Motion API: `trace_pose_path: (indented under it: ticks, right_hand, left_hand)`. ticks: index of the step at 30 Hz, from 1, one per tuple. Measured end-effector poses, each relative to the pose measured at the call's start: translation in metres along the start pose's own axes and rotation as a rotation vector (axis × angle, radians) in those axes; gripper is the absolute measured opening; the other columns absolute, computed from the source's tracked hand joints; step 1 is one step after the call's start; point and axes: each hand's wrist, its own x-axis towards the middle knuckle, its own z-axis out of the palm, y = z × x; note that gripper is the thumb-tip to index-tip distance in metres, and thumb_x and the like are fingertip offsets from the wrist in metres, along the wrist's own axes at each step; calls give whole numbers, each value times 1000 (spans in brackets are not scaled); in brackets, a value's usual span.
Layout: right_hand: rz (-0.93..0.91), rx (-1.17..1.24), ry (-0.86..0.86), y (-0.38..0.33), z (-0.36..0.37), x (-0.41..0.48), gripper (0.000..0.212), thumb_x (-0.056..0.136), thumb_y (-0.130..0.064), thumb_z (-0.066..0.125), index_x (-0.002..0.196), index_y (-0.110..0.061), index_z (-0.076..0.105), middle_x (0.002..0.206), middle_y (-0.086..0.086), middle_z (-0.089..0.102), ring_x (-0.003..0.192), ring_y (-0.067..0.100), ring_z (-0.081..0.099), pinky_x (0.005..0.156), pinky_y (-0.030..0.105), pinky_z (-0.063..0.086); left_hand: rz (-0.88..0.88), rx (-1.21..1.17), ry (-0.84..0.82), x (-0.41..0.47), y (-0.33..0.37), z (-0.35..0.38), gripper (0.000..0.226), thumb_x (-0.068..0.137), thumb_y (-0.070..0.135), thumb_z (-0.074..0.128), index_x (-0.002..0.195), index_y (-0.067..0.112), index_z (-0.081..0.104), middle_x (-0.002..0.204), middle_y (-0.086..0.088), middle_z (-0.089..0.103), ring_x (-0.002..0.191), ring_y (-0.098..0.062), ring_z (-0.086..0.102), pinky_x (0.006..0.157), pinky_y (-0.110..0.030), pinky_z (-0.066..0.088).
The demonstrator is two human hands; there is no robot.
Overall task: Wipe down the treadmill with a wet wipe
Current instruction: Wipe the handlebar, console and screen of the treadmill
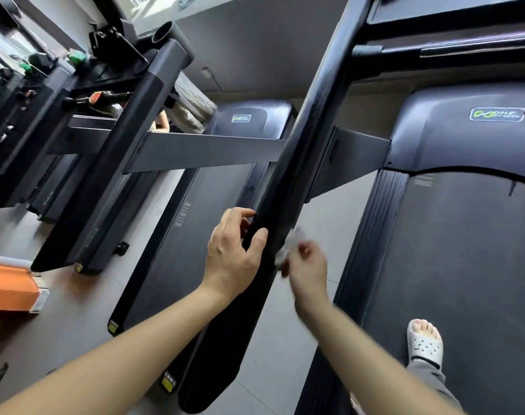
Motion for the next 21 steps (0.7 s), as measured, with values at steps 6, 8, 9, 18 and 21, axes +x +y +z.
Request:
trace_pose_path:
  ticks: [6,8,9,18,21]
  right_hand:
    - [-357,-324,261,-36,15,58,12,99,-5,50,90,-13,52,76,0,62,71,21,61,72,50,53]
    - [-444,-374,121,-9,17,9,17,97,0,49,92,-16,50,76,1,62,68,19,60,66,46,51]
    - [-496,-388,7,3,15,-14,20,97,1,49,93,-18,49,79,3,64,67,16,60,64,42,51]
    - [-799,-622,338,-89,18,107,7,97,-9,52,99,-13,58,78,2,63,66,27,58,55,29,31]
    - [-928,-742,315,-69,11,81,21,104,-17,45,105,-7,64,85,1,69,57,22,54,50,29,35]
  left_hand:
    - [-11,-58,-14,3,-2,-1,28,96,41,45,114,23,57,100,13,56,94,-10,58,84,-42,51]
    - [-5,-80,-7,4,-2,-1,35,98,44,39,115,20,58,102,12,57,96,-10,59,84,-37,50]
    - [-2,-83,-8,4,-3,-1,38,99,47,37,116,20,58,104,11,58,98,-11,59,84,-35,50]
    - [-1,-56,-8,2,0,-2,34,101,54,34,113,30,55,103,19,55,97,-11,60,81,-32,49]
    - [6,-52,3,2,0,-2,29,101,53,34,112,35,53,103,20,55,97,-11,60,81,-33,50]
